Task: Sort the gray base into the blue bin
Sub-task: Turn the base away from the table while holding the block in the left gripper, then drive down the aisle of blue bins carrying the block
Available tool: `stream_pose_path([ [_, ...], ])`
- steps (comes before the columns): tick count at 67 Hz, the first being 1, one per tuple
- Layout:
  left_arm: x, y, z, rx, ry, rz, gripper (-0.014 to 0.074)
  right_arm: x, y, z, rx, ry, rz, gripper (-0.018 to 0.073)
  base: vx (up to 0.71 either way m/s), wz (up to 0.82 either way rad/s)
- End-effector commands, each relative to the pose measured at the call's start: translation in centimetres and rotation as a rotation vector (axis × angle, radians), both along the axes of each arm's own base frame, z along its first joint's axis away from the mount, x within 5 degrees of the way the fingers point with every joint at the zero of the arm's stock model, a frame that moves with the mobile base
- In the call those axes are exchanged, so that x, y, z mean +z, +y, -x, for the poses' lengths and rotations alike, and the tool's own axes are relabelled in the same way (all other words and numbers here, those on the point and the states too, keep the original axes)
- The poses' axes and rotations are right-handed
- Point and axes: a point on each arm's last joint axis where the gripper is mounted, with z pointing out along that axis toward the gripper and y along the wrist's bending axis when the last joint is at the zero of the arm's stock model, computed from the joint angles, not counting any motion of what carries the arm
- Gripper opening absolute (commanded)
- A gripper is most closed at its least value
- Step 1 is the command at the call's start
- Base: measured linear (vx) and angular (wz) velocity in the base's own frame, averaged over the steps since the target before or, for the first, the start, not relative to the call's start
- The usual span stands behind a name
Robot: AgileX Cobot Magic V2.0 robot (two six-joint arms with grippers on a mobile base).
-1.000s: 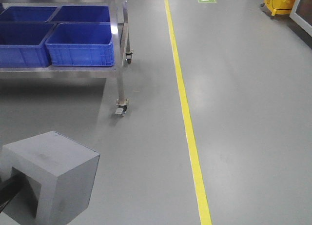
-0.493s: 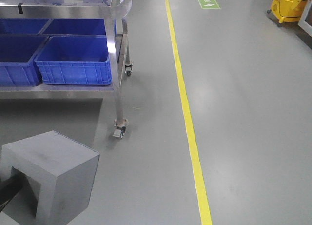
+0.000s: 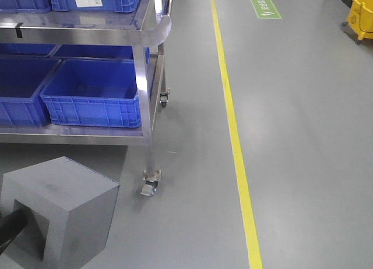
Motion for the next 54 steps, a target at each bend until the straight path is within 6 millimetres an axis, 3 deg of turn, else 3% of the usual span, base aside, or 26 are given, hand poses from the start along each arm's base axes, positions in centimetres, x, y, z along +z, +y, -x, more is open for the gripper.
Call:
stream_pose_path([
  [1,1.95,-0.08,-0.07,-0.003,-0.107,0.081,-0.0007,0.57,0.01,-0.04,0.002,-0.081,0.021,-0.0005,0.42,0.15],
  [23,1.95,-0.08,-0.07,-0.003,-0.107,0.081,-0.0007,0.57,0.01,-0.04,0.002,-0.081,0.021,-0.0005,0.37,0.41],
  [54,1.96,-0.08,-0.06,-0.003,-0.108,0.082,-0.0007,0.57,0.01,-0.04,0.002,-0.081,0.021,-0.0005,0.28,0.96],
])
